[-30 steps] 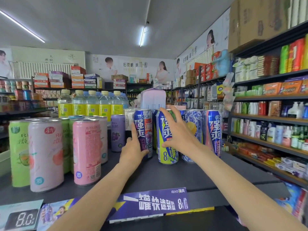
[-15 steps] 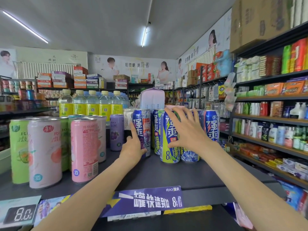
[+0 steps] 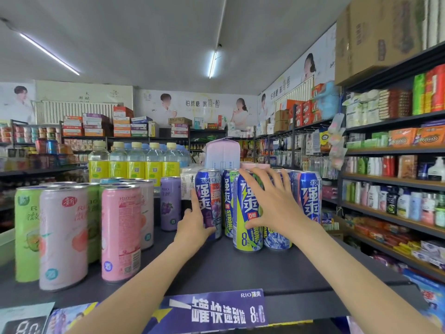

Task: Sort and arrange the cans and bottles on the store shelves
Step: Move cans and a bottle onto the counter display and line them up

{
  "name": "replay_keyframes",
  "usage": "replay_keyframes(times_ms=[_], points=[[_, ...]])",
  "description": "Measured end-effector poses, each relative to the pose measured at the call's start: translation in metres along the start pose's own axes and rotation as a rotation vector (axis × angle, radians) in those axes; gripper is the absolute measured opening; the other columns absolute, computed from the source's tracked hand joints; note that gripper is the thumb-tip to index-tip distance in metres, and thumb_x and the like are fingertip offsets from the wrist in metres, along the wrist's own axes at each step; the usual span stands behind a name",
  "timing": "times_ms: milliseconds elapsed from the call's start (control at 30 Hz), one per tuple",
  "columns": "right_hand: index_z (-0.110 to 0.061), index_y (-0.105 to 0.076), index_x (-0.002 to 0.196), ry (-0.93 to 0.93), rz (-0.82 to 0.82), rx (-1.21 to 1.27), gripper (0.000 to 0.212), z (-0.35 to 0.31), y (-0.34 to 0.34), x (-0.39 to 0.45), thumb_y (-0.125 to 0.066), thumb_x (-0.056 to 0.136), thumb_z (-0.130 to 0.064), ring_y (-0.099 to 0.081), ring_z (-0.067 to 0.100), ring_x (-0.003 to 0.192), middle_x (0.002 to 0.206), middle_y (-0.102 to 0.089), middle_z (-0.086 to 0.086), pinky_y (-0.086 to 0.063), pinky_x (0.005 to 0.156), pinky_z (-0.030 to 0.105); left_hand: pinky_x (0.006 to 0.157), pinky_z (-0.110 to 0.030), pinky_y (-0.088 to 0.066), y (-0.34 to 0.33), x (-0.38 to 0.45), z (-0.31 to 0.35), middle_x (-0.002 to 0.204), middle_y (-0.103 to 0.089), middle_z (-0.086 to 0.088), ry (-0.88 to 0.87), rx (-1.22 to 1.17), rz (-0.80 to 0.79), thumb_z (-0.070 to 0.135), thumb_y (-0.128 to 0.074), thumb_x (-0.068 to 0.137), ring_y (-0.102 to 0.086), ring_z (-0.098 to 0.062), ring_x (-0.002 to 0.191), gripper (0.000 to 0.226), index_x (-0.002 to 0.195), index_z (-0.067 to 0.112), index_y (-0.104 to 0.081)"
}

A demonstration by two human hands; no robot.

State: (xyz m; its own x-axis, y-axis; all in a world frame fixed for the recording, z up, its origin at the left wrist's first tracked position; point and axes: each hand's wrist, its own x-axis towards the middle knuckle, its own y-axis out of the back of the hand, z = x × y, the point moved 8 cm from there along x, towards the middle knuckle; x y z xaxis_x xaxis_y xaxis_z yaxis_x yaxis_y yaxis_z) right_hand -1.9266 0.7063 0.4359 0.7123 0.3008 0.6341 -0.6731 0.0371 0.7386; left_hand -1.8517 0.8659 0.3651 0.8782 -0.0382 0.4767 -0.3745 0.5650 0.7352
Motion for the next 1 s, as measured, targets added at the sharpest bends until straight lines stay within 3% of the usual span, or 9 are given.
replay_keyframes(times_ms=[367,467,567,633,733,800,933,1000], points=[[-0.034,0.011,0.146,0.003,0.067,0.128,0.118,0.003,0.008,-0.014,-0.074,0.067,-0.055,0.008,0.022,0.144,0.156,0.002,-0.003,0.008,0.115,0.046,0.095,-0.043,-0.044,0.013,0.0,0.01,0.136,-0.046,-0.015,-0.016,-0.112,-0.007,0.02,-0.064,0.084,-0.052,-0.031,0.117,0.096,0.148,0.019,0.009],[-0.039,0.007,0.144,-0.142,0.189,0.305,0.11,0.03,0.018,-0.039,-0.076,0.071,-0.045,0.007,0.021,0.144,0.157,0.001,-0.002,0.001,0.117,0.046,0.093,-0.037,-0.042,0.032,-0.01,0.023,0.133,-0.051,-0.012,-0.108,-0.233,0.096,0.017,-0.061,0.085,-0.053,-0.031,0.116,0.086,0.148,0.017,-0.003],[-0.027,-0.005,0.149,-0.381,0.248,0.452,0.11,0.07,0.019,-0.061,-0.08,0.069,-0.037,-0.002,0.027,0.144,0.156,-0.004,0.007,-0.009,0.115,0.047,0.093,-0.028,-0.039,0.035,-0.025,0.042,0.127,-0.054,-0.005,-0.177,-0.407,0.059,0.013,-0.064,0.082,-0.052,-0.025,0.118,0.082,0.146,0.016,-0.013],[-0.019,-0.006,0.15,-0.544,0.2,0.64,0.112,0.095,0.005,-0.074,-0.082,0.069,-0.026,-0.012,0.027,0.142,0.154,-0.012,0.012,-0.015,0.114,0.045,0.101,-0.029,-0.037,0.021,-0.033,0.051,0.129,-0.052,-0.002,-0.179,-0.498,-0.031,0.022,-0.073,0.072,-0.049,-0.022,0.121,0.091,0.144,0.017,-0.017],[-0.016,0.0,0.15,-0.661,-0.015,1.001,0.11,0.108,-0.028,-0.089,-0.079,0.073,-0.012,-0.034,0.024,0.135,0.15,-0.03,0.01,-0.029,0.108,0.042,0.109,-0.041,-0.032,-0.004,-0.041,0.066,0.143,-0.038,-0.007,-0.115,-0.525,-0.146,0.037,-0.079,0.062,-0.039,-0.023,0.131,0.121,0.149,0.021,0.003],[-0.017,-0.002,0.149,-0.655,-0.133,1.056,0.106,0.109,-0.047,-0.094,-0.076,0.075,-0.007,-0.043,0.021,0.127,0.143,-0.041,0.005,-0.034,0.105,0.038,0.109,-0.042,-0.033,-0.011,-0.046,0.078,0.144,-0.036,-0.013,-0.11,-0.482,-0.122,0.045,-0.079,0.055,-0.039,-0.026,0.13,0.128,0.148,0.021,0.006],[-0.022,-0.019,0.142,-0.602,-0.159,1.04,0.102,0.117,-0.069,-0.088,-0.084,0.064,-0.017,-0.051,0.019,0.12,0.135,-0.051,0.0,-0.038,0.106,0.046,0.111,-0.039,-0.022,-0.013,-0.048,0.099,0.151,-0.013,-0.019,-0.086,-0.385,-0.024,0.033,-0.076,0.073,-0.019,-0.027,0.139,0.118,0.146,0.017,0.015],[-0.015,-0.025,0.135,-0.547,-0.183,1.045,0.089,0.121,-0.071,-0.083,-0.082,0.068,-0.015,-0.052,0.019,0.118,0.133,-0.052,0.002,-0.041,0.103,0.04,0.111,-0.04,-0.02,-0.014,-0.049,0.107,0.153,-0.004,-0.021,-0.035,-0.356,0.039,0.036,-0.074,0.075,-0.017,-0.03,0.14,0.118,0.145,0.015,0.018]])
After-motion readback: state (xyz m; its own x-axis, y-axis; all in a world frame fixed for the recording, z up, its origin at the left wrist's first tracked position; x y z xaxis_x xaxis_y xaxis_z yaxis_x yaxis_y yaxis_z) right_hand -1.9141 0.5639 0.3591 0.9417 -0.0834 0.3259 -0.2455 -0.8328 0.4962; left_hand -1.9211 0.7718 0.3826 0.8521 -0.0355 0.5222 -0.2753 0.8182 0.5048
